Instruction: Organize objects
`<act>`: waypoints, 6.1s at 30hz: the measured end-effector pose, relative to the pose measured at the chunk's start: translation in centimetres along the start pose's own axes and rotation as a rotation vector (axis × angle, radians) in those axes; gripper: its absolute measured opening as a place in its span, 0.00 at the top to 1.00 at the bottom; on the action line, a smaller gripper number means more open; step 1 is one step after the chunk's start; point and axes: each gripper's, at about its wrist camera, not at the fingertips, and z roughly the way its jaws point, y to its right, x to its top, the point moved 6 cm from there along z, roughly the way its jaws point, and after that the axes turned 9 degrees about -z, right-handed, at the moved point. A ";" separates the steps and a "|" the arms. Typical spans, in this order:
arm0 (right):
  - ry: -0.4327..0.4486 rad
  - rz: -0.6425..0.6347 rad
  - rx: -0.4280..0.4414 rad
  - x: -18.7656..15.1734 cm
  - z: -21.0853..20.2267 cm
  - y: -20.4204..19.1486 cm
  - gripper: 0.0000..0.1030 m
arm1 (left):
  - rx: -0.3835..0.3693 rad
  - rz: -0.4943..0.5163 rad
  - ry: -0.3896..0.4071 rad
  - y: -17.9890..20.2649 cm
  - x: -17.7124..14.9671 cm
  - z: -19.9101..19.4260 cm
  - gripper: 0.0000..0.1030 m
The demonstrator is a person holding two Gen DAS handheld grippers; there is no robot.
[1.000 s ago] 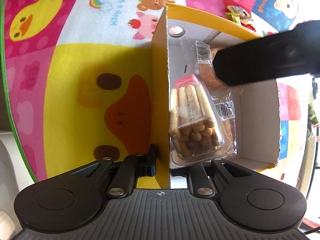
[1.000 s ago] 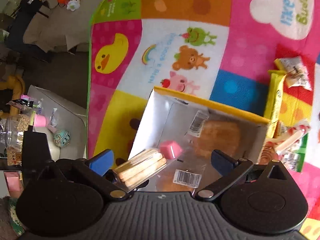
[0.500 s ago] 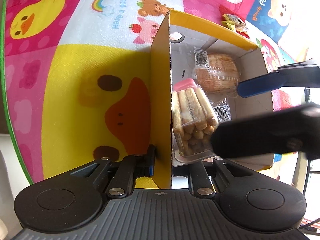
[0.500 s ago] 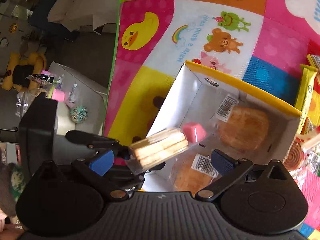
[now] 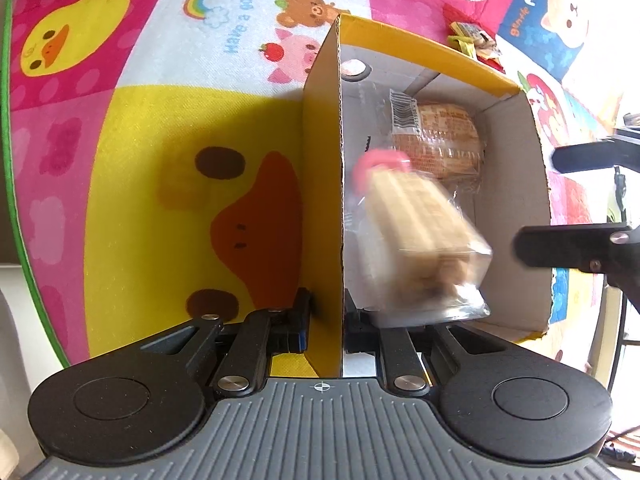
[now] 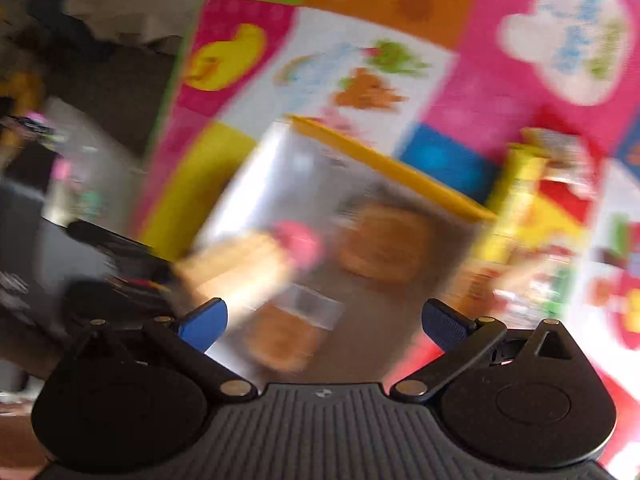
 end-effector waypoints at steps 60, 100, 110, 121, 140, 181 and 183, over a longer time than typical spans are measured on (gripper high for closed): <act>0.212 0.664 0.197 -5.9 -5.8 3.8 0.44 | 0.085 0.126 -0.069 1.3 1.6 1.5 0.85; 0.011 0.306 -0.197 -13.4 -0.5 7.0 0.39 | 0.143 0.057 -0.083 2.3 2.7 3.4 0.88; -0.113 0.171 -0.172 -11.2 4.7 8.3 0.60 | 0.183 0.024 -0.062 2.5 1.2 3.1 0.88; -0.122 0.252 -0.145 -14.8 0.8 4.6 0.72 | 0.155 0.071 -0.064 2.7 -0.2 3.4 0.88; 0.221 0.504 -0.095 -9.8 -17.4 -4.0 0.72 | 0.127 0.277 -0.060 4.7 1.1 3.9 0.88; 0.085 0.398 -0.154 2.7 1.0 20.8 0.42 | 0.263 -0.044 -0.100 3.3 3.2 5.6 0.91; 0.074 0.403 -0.154 4.3 2.8 22.2 0.42 | 0.268 -0.052 -0.097 3.6 3.2 5.6 0.91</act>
